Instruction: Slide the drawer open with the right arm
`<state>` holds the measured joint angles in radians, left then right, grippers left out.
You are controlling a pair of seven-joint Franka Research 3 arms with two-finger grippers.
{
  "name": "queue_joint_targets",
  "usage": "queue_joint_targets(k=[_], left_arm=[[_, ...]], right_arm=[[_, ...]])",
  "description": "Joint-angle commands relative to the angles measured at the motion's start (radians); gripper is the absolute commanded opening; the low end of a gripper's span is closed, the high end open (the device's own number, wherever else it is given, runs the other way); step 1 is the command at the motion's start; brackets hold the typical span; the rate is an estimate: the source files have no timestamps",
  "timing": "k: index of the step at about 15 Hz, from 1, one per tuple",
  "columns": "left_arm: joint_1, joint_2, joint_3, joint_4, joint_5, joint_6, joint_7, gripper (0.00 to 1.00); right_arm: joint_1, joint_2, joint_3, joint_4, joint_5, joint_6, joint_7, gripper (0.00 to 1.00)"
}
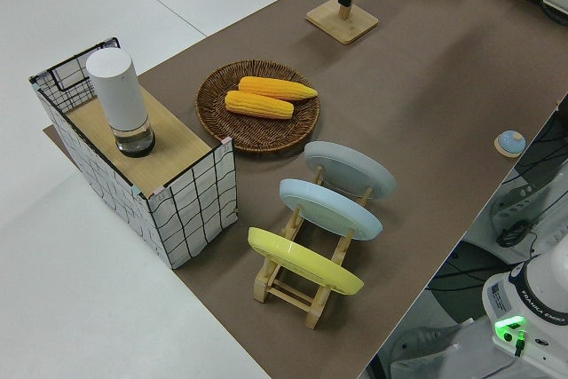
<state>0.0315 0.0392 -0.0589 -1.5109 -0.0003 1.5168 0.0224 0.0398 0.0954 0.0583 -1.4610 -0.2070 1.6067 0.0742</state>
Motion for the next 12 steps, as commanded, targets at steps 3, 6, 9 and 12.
queue_joint_targets(k=[3, 6, 9, 12], left_arm=[[0.005, 0.011, -0.007, 0.024, 0.017, -0.020, 0.008, 0.99], [0.005, 0.011, -0.007, 0.024, 0.017, -0.020, 0.008, 0.99], [0.005, 0.011, -0.007, 0.026, 0.017, -0.020, 0.010, 0.99], [0.005, 0.011, -0.007, 0.024, 0.017, -0.020, 0.010, 0.99]], right_arm=[[0.072, 0.030, 0.009, 0.028, -0.207, -0.017, 0.018, 0.987], [0.118, 0.041, 0.009, 0.027, -0.326, -0.017, 0.032, 0.987], [0.169, 0.061, 0.012, 0.016, -0.432, -0.021, 0.053, 0.987], [0.216, 0.093, 0.012, 0.005, -0.549, -0.034, 0.123, 0.987]])
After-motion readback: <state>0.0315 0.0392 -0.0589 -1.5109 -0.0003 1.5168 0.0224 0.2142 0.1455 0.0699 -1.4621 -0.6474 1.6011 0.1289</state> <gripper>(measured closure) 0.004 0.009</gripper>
